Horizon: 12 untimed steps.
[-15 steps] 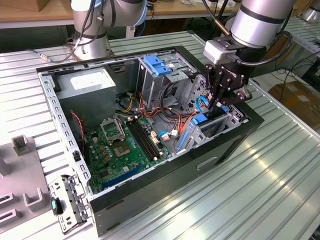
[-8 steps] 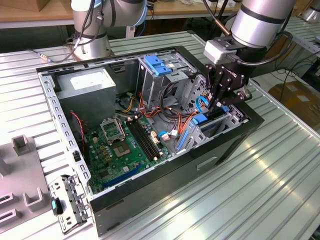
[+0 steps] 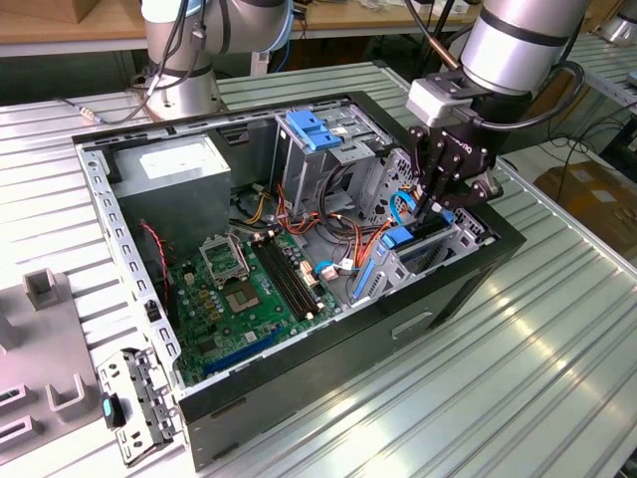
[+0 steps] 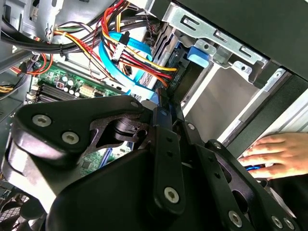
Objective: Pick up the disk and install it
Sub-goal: 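Insert the second disk wire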
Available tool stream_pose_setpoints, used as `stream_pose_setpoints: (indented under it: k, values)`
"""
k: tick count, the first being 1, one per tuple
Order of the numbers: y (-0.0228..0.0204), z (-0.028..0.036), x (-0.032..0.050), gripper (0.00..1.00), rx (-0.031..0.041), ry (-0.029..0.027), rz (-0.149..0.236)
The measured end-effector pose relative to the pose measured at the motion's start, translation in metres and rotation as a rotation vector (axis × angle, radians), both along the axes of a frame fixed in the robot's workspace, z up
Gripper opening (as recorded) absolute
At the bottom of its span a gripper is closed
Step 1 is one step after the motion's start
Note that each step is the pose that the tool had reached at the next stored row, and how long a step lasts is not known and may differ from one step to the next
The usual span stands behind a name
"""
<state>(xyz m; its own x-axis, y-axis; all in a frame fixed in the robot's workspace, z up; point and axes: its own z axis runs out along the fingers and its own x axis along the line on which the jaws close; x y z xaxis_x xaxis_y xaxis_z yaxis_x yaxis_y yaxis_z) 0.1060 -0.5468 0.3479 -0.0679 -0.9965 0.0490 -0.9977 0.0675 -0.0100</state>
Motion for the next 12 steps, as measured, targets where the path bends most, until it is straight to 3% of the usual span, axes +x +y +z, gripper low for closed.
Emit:
stream_pose_setpoints:
  k: [6,12]
  values:
    - [0.0000,0.0004,0.0002,0.16,0.0008,0.0000,0.000]
    - [-0.0027,0.0002,0.0002,0.16,0.0097,0.0000,0.000]
